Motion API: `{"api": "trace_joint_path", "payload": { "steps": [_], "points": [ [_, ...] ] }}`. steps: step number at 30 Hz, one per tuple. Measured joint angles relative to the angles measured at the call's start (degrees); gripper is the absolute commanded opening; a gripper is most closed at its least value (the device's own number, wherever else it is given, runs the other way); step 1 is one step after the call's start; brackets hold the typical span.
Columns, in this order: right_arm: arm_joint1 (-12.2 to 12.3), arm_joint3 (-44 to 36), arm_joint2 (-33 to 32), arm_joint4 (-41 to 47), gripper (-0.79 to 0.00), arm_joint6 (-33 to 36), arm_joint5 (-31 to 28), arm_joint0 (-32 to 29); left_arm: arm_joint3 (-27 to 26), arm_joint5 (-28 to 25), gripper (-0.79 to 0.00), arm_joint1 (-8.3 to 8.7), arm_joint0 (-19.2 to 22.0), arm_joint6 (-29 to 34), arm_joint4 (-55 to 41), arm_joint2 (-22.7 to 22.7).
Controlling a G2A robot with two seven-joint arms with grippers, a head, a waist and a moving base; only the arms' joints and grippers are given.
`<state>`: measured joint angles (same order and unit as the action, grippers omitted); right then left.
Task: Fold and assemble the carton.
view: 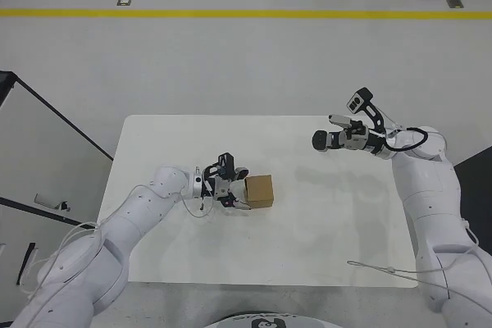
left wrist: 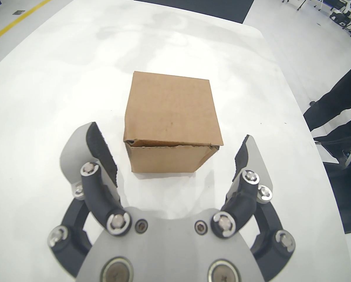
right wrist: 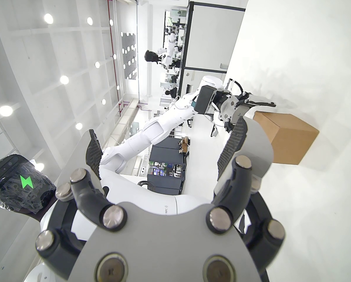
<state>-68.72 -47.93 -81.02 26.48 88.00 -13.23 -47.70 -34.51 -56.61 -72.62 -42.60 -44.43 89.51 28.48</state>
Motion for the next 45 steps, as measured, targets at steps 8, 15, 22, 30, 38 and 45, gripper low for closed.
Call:
{"api": "trace_joint_path", "payload": {
  "steps": [8,15,22,30,38,45],
  "points": [
    [0.00,0.00,0.00,0.00,0.000,0.00,0.00,0.00,-4.31,-1.23,0.000,3.06,-0.80,-2.04,1.53,1.42],
    [0.00,0.00,0.00,0.00,0.000,0.00,0.00,0.00,-12.57,-1.39,0.000,8.20,-2.62,-1.86,-0.26,4.39],
    [0.00,0.00,0.00,0.00,0.000,0.00,0.00,0.00,-22.77,-1.39,0.000,14.55,-5.51,-1.86,-2.65,7.68],
    [0.00,0.00,0.00,0.00,0.000,0.00,0.00,0.00,-33.73,-1.39,0.000,21.92,-9.68,-1.86,-4.48,12.29],
    [0.00,0.00,0.00,0.00,0.000,0.00,0.00,0.00,-42.84,-1.39,0.000,28.46,-14.92,-1.85,-5.64,18.65],
    [0.00,0.00,0.00,0.00,0.000,0.00,0.00,0.00,-47.76,-1.39,0.000,32.53,-19.52,-1.85,-6.99,23.59]
  ]
}}
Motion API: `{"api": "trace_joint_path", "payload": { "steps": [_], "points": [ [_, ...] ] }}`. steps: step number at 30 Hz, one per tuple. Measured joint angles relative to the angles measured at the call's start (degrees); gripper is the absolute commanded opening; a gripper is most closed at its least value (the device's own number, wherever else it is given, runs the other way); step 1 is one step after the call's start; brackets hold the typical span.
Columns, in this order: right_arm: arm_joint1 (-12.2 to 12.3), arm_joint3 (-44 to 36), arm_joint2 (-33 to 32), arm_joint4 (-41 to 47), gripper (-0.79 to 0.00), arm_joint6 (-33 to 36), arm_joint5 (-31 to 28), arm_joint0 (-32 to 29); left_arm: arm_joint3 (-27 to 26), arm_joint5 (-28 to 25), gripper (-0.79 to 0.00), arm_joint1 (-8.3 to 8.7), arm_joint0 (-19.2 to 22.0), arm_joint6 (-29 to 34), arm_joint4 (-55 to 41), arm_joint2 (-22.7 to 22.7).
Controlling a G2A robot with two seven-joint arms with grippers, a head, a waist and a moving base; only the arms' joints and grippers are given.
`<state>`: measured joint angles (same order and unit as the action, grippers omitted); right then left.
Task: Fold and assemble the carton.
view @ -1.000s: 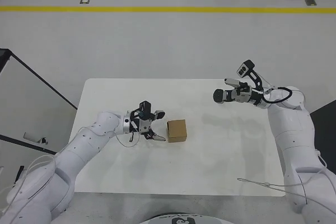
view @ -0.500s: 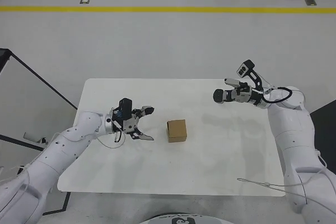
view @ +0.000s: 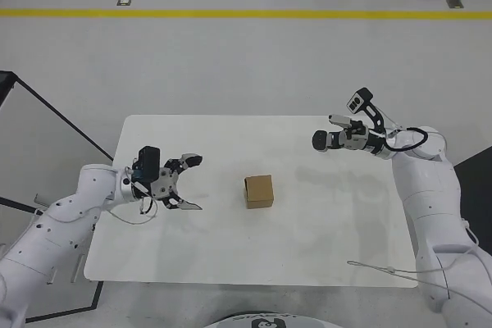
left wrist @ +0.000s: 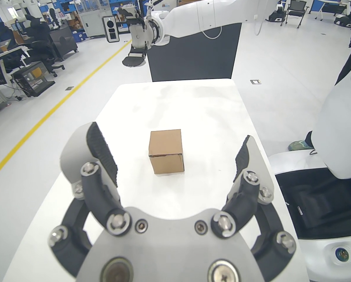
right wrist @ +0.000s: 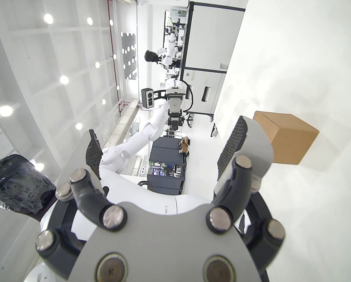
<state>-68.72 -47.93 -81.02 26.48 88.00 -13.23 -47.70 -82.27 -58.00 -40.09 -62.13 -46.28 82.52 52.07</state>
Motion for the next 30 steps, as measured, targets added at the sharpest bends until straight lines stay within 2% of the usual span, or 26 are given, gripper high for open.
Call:
{"api": "trace_joint_path", "payload": {
  "steps": [7,30],
  "points": [
    [0.00,0.00,0.00,0.00,-0.001,0.00,0.00,0.00,-3.00,0.06,-0.001,2.51,-3.60,-0.07,-2.46,4.64],
    [0.00,0.00,0.00,0.00,0.000,0.00,0.00,0.00,-3.03,0.05,-0.001,2.54,-3.69,-0.06,-2.47,4.71]
  ]
}}
